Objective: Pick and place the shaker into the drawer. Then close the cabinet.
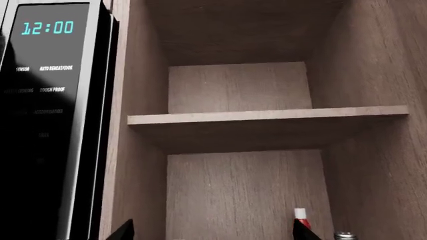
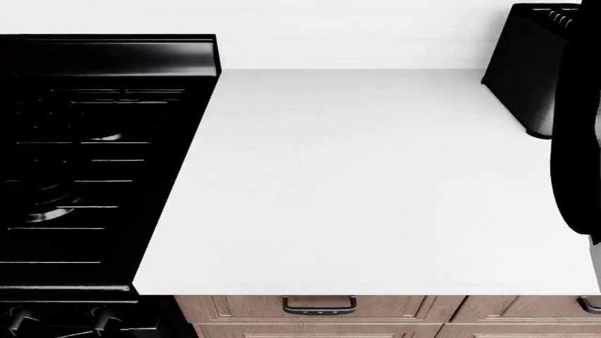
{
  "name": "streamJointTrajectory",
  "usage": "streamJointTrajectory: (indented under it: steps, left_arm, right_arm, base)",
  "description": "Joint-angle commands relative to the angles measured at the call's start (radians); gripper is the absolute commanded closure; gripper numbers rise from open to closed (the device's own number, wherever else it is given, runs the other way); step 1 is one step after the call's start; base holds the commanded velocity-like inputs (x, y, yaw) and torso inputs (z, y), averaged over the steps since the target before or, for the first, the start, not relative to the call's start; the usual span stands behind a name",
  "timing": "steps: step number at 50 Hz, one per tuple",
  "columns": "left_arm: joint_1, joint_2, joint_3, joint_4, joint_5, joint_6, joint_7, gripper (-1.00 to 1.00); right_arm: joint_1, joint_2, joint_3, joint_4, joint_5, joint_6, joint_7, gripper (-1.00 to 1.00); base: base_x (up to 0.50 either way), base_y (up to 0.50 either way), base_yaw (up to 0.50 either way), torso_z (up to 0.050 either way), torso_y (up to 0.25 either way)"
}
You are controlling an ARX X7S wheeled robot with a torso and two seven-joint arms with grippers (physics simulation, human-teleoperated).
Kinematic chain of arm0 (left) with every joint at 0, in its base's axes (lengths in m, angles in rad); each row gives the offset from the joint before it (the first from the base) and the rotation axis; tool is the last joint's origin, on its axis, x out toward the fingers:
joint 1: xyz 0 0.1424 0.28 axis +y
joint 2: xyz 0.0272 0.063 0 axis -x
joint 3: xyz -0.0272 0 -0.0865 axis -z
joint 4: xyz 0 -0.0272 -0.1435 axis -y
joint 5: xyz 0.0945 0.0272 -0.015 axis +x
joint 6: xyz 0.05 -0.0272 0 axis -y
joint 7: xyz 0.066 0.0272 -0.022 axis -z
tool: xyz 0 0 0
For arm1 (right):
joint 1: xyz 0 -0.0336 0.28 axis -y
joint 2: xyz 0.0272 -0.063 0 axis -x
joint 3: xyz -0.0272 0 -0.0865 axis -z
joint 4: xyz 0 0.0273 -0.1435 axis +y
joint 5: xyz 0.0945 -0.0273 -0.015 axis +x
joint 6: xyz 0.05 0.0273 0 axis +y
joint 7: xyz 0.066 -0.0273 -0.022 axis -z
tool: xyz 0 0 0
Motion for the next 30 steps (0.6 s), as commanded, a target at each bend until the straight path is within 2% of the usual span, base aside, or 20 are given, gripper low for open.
streamJointTrajectory:
  steps: [1,12,30]
  left_arm:
    - [-0.076,0.004,0.000,-0.076,-0.010,0.030,0.019,-1.00]
    - [-0.047,-0.015,0.054,-0.060,-0.041,-0.034,0.049,-1.00]
    - [-0.038,-0.022,0.094,-0.094,-0.052,-0.022,0.053,-1.00]
  right_arm:
    - [0.061,-0.014,-0.011,0.067,0.009,-0.023,0.003,-1.00]
    - [0.051,-0.024,0.020,0.095,0.052,0.014,0.015,-1.00]
    - [0.040,-0.015,-0.001,0.115,0.071,0.012,0.022,-1.00]
  base:
    - [0.00,0.00,0.00,0.000,0.000]
    - [0.00,0.00,0.00,0.000,0.000]
    - [0.02,0.00,0.00,0.000,0.000]
